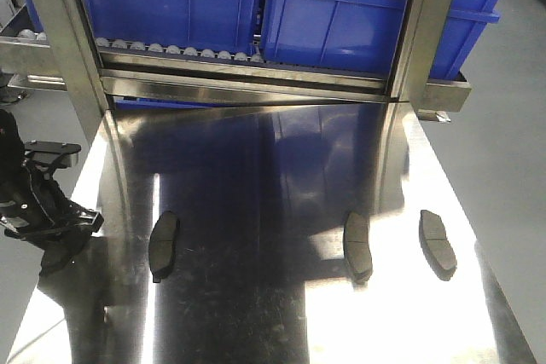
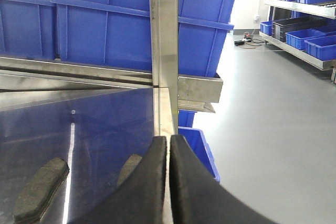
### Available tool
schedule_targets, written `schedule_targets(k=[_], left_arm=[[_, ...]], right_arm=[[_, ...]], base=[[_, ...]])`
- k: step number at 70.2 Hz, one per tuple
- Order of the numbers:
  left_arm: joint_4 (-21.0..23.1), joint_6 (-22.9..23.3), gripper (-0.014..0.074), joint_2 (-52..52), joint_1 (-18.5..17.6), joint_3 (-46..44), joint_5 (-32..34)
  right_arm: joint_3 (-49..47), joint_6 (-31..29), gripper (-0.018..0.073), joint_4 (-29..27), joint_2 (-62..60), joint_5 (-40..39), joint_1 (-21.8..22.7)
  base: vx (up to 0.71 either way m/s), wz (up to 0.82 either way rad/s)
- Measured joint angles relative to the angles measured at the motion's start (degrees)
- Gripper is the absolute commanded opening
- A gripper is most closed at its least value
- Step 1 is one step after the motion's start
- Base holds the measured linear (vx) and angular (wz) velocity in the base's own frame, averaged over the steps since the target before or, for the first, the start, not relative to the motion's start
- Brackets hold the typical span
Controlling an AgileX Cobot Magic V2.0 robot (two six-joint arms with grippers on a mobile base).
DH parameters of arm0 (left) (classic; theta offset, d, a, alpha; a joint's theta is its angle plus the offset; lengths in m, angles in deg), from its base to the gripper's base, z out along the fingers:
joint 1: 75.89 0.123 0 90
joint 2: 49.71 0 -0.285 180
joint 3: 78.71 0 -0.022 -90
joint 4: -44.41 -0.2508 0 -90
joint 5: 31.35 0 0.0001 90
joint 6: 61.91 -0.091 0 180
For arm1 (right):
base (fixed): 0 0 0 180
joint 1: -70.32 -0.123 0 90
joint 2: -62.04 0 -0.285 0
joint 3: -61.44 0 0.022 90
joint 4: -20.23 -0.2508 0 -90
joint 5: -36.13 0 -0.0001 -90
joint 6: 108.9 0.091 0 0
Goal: Move and align brake pads A on conveyor
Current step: 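Close the left gripper on the outermost dark brake pad, then lift the brake pad upright with the left gripper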
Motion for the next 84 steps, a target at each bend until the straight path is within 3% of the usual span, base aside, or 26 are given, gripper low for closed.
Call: schedule_targets(k=[51,71,84], left_arm=[[0.45,-0.63,0.0083,14.00,0.00,0.00,3.00],[8.60,-9.16,0.0083,26.84,0.00,8.53,8.78],[9.81,-12.63,0.0083,39.98,0.00,17.70,13.37]], right_arm=[[0.00,-0.33,-0.0004,0.00,0.00,-0.06,0.00],[0.00,0.00,-0.0004,0.00,0.00,0.01,0.00],[0.00,0.00,-0.0004,0.00,0.00,0.01,0.00]], base=[[0.00,0.00],[0.00,0.00],[0.00,0.00]])
